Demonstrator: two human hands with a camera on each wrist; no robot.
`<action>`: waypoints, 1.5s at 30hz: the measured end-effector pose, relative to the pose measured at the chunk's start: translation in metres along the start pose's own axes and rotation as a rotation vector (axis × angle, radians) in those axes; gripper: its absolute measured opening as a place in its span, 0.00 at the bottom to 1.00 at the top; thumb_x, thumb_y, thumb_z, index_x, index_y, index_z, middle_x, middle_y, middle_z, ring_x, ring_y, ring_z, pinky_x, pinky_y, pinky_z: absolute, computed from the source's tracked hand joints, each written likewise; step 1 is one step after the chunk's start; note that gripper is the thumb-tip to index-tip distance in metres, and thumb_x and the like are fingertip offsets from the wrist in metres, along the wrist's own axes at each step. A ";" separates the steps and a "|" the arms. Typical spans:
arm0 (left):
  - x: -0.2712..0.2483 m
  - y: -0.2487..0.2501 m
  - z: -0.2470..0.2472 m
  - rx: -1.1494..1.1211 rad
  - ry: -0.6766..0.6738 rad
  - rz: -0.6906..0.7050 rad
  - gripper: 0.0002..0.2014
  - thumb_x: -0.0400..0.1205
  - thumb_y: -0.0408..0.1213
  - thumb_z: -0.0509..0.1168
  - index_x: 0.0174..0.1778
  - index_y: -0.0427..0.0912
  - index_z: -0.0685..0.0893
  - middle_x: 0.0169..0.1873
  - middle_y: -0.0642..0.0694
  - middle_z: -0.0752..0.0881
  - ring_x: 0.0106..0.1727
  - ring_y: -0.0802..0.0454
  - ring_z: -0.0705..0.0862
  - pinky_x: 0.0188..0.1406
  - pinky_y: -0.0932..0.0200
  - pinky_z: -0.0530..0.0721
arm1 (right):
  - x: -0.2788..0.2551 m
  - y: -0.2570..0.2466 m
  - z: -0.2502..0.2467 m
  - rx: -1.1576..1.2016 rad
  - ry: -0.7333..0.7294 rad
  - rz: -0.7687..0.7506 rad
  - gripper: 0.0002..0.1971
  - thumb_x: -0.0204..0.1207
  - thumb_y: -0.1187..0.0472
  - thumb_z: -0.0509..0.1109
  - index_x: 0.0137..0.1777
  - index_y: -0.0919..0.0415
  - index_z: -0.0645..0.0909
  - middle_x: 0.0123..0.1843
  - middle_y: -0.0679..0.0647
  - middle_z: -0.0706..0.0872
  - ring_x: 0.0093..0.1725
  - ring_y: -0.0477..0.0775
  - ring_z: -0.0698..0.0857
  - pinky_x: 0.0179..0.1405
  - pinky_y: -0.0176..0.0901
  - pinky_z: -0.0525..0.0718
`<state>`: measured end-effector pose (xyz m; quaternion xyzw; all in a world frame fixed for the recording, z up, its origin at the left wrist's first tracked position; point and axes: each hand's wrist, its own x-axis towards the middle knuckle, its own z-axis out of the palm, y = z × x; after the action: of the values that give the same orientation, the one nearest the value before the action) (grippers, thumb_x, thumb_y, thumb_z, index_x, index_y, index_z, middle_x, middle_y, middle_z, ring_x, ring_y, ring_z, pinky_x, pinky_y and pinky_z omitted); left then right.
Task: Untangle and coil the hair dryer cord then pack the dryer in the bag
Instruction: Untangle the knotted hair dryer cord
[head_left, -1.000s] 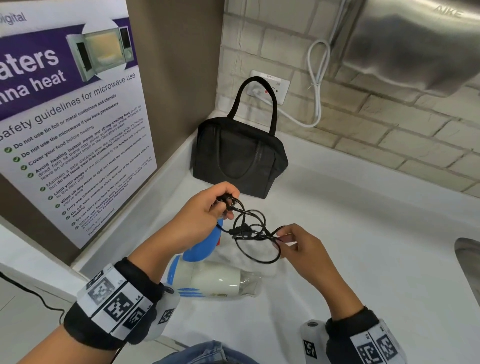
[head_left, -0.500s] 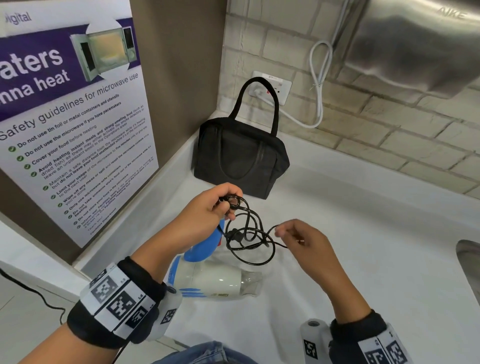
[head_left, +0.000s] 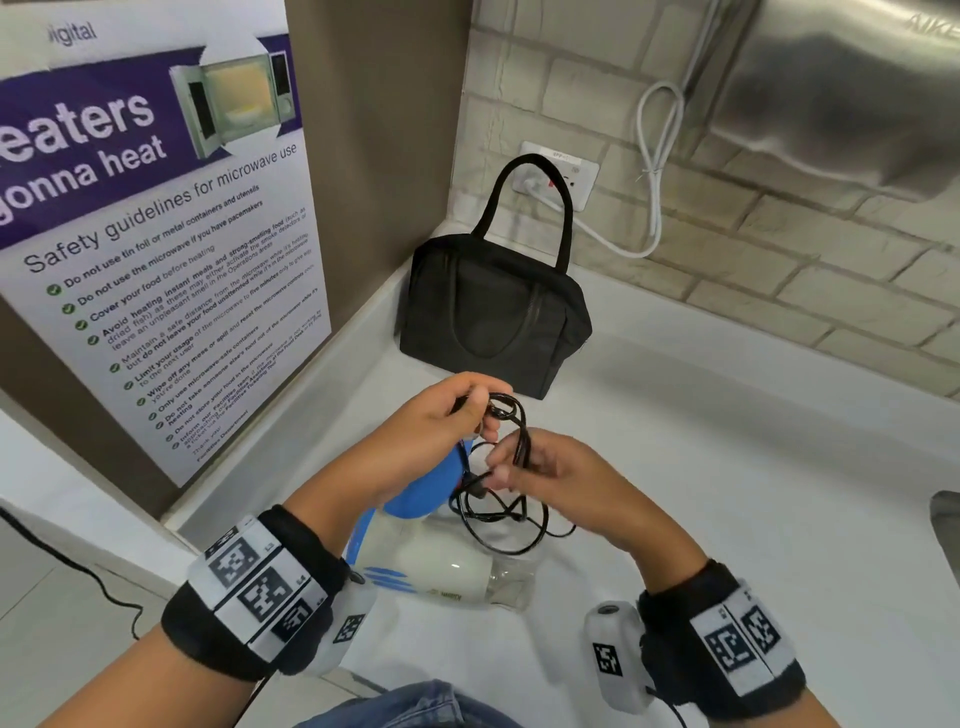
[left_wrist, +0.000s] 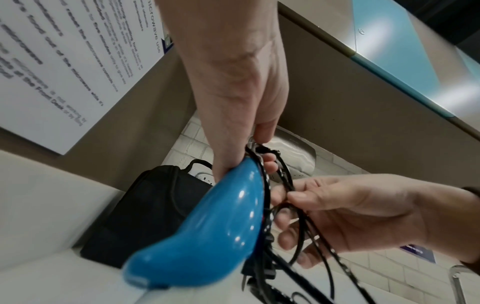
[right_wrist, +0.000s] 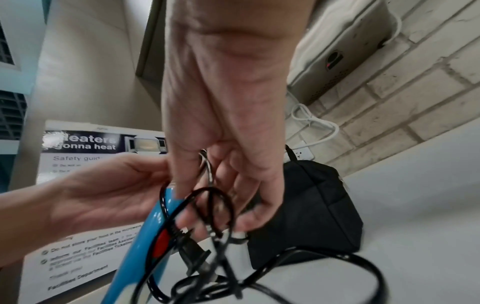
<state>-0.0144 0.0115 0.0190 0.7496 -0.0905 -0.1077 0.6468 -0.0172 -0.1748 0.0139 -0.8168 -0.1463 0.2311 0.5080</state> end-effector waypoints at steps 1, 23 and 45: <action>0.001 -0.001 -0.002 -0.039 -0.016 -0.027 0.15 0.87 0.44 0.52 0.63 0.50 0.81 0.43 0.50 0.87 0.47 0.64 0.85 0.48 0.71 0.82 | 0.001 0.001 -0.001 0.053 0.032 0.006 0.08 0.79 0.61 0.69 0.56 0.61 0.80 0.51 0.58 0.91 0.53 0.50 0.89 0.53 0.37 0.84; 0.000 -0.017 -0.006 -0.035 -0.010 -0.075 0.24 0.85 0.34 0.60 0.77 0.54 0.66 0.60 0.54 0.87 0.62 0.55 0.85 0.74 0.46 0.74 | 0.012 -0.002 0.021 -0.290 0.430 -0.230 0.04 0.76 0.61 0.70 0.41 0.55 0.84 0.46 0.47 0.80 0.43 0.43 0.82 0.41 0.29 0.80; 0.001 -0.016 0.020 -0.065 0.089 -0.037 0.11 0.85 0.39 0.59 0.53 0.45 0.87 0.28 0.56 0.84 0.33 0.62 0.82 0.37 0.68 0.82 | 0.003 0.008 0.003 -0.367 0.078 0.065 0.06 0.79 0.57 0.66 0.47 0.60 0.77 0.47 0.52 0.89 0.41 0.47 0.89 0.44 0.41 0.82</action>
<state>-0.0188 -0.0057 0.0006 0.7337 -0.0441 -0.0891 0.6722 -0.0160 -0.1745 0.0043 -0.9084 -0.1396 0.1849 0.3481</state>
